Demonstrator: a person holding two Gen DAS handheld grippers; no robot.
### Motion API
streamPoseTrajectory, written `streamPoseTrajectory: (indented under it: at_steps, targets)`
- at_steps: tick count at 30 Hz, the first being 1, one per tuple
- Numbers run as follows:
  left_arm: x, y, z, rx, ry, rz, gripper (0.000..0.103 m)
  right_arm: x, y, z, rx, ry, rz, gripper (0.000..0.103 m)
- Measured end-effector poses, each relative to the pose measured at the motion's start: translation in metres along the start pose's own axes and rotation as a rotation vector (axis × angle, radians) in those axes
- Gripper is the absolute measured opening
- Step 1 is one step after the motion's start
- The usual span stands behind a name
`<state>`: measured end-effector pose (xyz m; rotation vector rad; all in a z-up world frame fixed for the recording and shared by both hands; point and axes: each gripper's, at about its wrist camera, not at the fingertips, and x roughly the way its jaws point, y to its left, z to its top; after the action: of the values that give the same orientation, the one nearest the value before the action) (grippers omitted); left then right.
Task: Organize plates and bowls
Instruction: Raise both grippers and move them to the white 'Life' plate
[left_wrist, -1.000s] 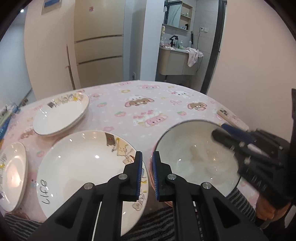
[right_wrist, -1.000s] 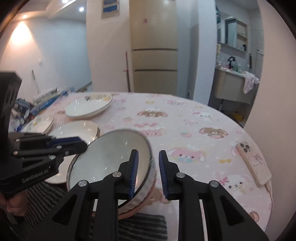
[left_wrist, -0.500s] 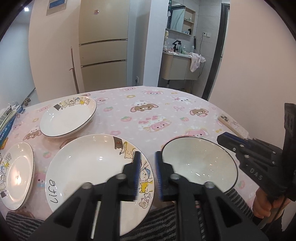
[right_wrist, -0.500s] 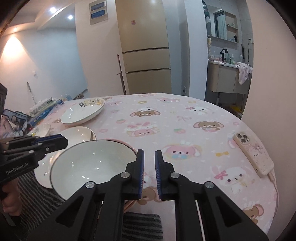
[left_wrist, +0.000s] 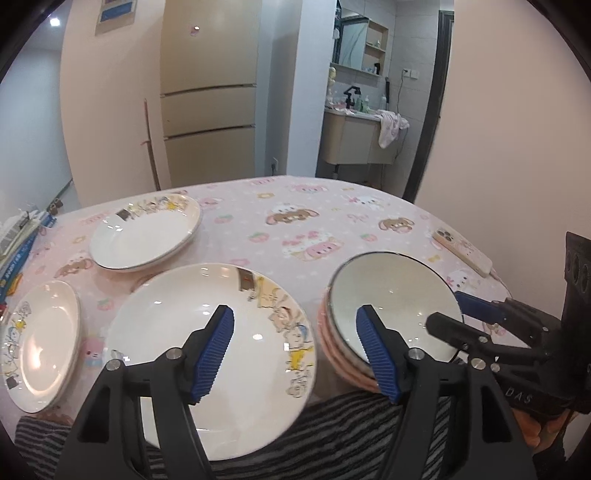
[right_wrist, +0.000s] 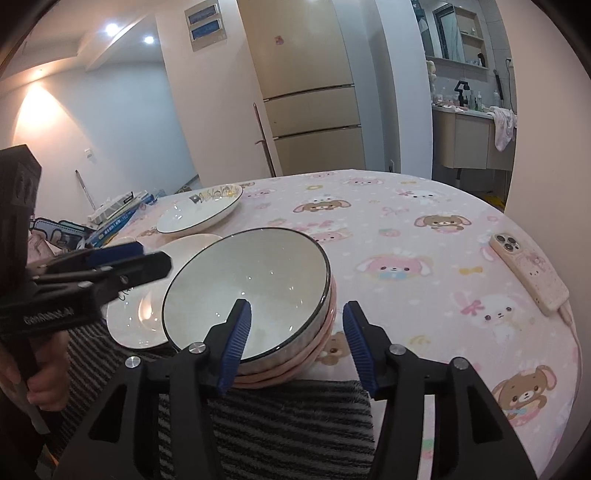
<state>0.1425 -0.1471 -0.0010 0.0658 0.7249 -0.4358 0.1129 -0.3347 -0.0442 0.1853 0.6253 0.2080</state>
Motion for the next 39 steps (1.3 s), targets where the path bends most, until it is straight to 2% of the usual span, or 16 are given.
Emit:
streamPoseTrajectory:
  at_steps: [9, 12, 15, 16, 17, 19, 21, 22, 24, 26, 30, 33, 37, 39]
  targets:
    - [-0.044, 0.049, 0.004, -0.076, -0.096, 0.067, 0.071, -0.026, 0.026, 0.021, -0.063, -0.087, 0.0, 0.053]
    - [-0.065, 0.061, 0.004, -0.07, -0.158, 0.135, 0.072, -0.036, 0.042, 0.031, -0.1, -0.127, 0.008, 0.056]
    - [-0.089, 0.069, 0.003, -0.051, -0.241, 0.194, 0.08, -0.044, 0.059, 0.041, -0.132, -0.157, 0.027, 0.057]
    - [-0.102, 0.07, 0.001, -0.042, -0.294, 0.226, 0.081, -0.047, 0.065, 0.044, -0.14, -0.17, 0.03, 0.057]
    - [-0.109, 0.071, 0.0, -0.03, -0.325, 0.246, 0.087, -0.05, 0.071, 0.047, -0.146, -0.185, 0.034, 0.057]
    - [-0.128, 0.071, -0.005, -0.003, -0.398, 0.288, 0.089, -0.055, 0.08, 0.053, -0.148, -0.21, 0.045, 0.057]
    - [-0.144, 0.074, -0.008, 0.017, -0.457, 0.307, 0.095, -0.06, 0.089, 0.058, -0.143, -0.233, 0.054, 0.057]
    - [-0.152, 0.077, -0.01, 0.025, -0.484, 0.308, 0.103, -0.062, 0.093, 0.06, -0.143, -0.244, 0.055, 0.057]
    - [-0.161, 0.082, -0.012, 0.026, -0.512, 0.315, 0.103, -0.065, 0.103, 0.064, -0.152, -0.269, 0.052, 0.057]
    - [-0.167, 0.091, -0.012, 0.016, -0.52, 0.313, 0.103, -0.068, 0.115, 0.07, -0.175, -0.285, 0.052, 0.058]
    - [-0.173, 0.126, -0.016, -0.069, -0.483, 0.283, 0.103, -0.061, 0.139, 0.086, -0.189, -0.27, 0.083, 0.059]
    - [-0.174, 0.164, -0.027, -0.169, -0.457, 0.278, 0.103, -0.049, 0.157, 0.101, -0.168, -0.225, 0.139, 0.059]
    - [-0.168, 0.221, -0.044, -0.331, -0.428, 0.329, 0.103, -0.021, 0.186, 0.118, -0.155, -0.168, 0.186, 0.059]
    - [-0.161, 0.251, -0.051, -0.424, -0.4, 0.325, 0.102, -0.002, 0.203, 0.126, -0.157, -0.133, 0.205, 0.059]
